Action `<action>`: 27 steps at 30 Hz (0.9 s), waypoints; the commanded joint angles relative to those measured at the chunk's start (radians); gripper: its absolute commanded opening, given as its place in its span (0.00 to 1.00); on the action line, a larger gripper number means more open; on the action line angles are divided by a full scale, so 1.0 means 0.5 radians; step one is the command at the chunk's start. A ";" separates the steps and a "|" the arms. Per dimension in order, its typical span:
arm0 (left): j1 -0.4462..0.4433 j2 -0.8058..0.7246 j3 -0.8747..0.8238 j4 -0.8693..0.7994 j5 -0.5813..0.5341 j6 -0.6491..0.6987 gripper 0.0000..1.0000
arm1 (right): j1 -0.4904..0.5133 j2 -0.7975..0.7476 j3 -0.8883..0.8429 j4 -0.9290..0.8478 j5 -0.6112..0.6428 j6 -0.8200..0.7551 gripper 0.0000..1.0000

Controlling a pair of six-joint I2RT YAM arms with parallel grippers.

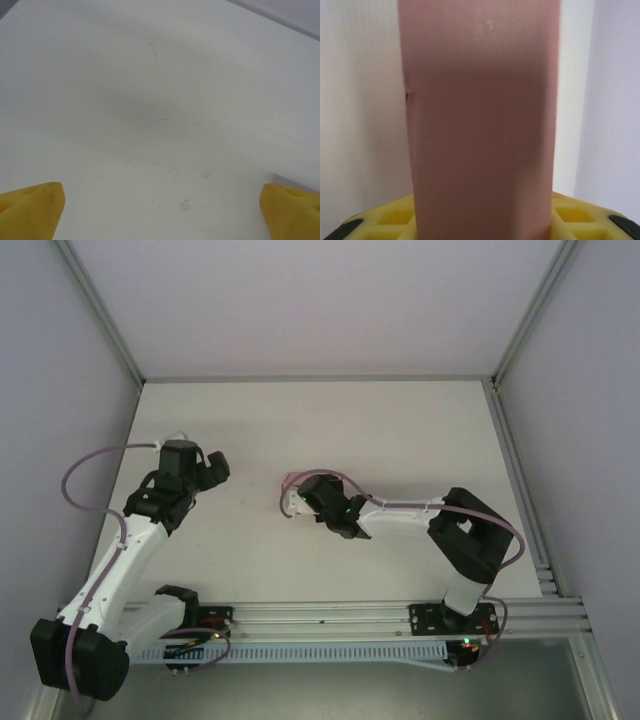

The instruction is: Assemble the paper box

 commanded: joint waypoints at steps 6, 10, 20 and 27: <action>0.017 0.015 -0.015 -0.015 -0.053 0.037 1.00 | 0.063 -0.171 -0.211 -0.211 0.079 0.288 0.58; 0.017 0.037 -0.018 0.003 -0.043 0.031 1.00 | 0.066 -0.335 -0.196 -0.442 -0.057 0.435 0.77; 0.022 0.065 -0.063 0.229 -0.020 0.105 1.00 | -0.018 -0.878 -0.204 -0.546 -0.278 0.741 1.00; 0.177 0.075 -0.462 1.110 -0.193 0.327 1.00 | -0.795 -1.274 -0.420 -0.057 -0.356 1.457 1.00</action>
